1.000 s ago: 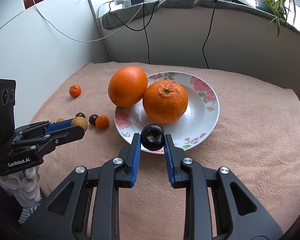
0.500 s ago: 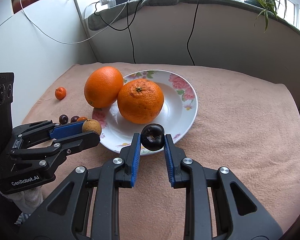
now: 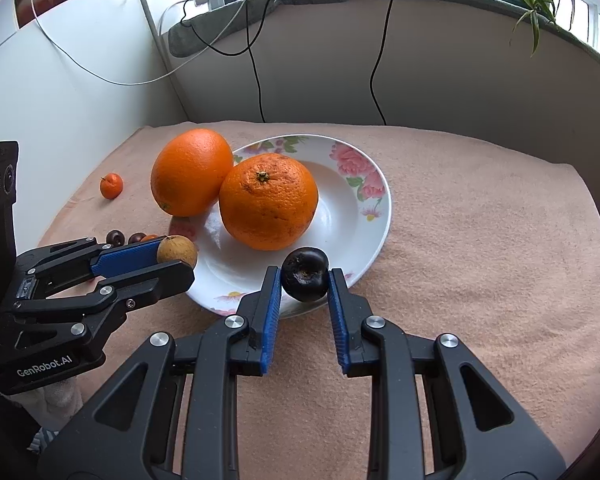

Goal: Organize fruits
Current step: 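Carry the cherry in the right tool to the plate and release while left places brown kiwi, then grasp a small mandarin with the right tool while the left tool grasps another brown kiwi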

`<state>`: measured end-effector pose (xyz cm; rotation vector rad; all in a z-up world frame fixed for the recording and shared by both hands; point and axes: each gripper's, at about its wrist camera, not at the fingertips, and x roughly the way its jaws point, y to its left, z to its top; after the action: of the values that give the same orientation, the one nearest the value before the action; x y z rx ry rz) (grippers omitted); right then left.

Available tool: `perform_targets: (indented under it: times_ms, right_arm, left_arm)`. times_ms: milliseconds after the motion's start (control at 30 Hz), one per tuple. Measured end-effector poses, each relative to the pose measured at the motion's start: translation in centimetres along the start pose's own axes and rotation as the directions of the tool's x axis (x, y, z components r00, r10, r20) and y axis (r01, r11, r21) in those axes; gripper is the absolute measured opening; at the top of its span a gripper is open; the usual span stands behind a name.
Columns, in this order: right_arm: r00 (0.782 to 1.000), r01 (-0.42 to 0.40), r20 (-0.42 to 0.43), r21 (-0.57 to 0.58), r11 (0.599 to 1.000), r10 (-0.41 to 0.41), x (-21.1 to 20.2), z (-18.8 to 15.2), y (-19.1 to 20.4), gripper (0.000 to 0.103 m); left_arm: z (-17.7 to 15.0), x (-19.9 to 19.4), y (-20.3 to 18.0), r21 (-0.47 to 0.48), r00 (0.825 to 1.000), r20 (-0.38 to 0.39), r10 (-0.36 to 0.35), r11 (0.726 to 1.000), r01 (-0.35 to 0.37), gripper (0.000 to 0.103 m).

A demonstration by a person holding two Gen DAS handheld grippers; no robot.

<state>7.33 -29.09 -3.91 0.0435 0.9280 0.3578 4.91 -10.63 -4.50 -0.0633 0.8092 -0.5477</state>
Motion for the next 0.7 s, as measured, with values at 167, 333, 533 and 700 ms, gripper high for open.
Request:
perform_targets:
  times_ms: [167,333,533,700]
  right_arm:
    - [1.000,0.001,0.000,0.000,1.000,-0.001,0.1,0.1,-0.1,0.026]
    - [1.000,0.011,0.027,-0.002,1.000,-0.011,-0.5,0.1,0.0,0.061]
    - [0.999,0.033,0.040,-0.001,0.999,-0.033,-0.8,0.1,0.2,0.075]
    - [0.998,0.033,0.053,0.011,0.999,-0.033,-1.3,0.4,0.2,0.086]
  left_arm:
    - [0.2,0.2,0.1,-0.001,1.000,-0.001,0.006,1.000,-0.006,0.033]
    - [0.3,-0.1,0.1,-0.002,1.000,0.006,0.008,1.000,-0.008,0.040]
    - [0.1,-0.7,0.4,-0.001,1.000,0.018,0.021,1.000,-0.021,0.058]
    - [0.0,-1.3,0.6,-0.008,0.999,0.026,0.039,0.999,-0.039,0.071]
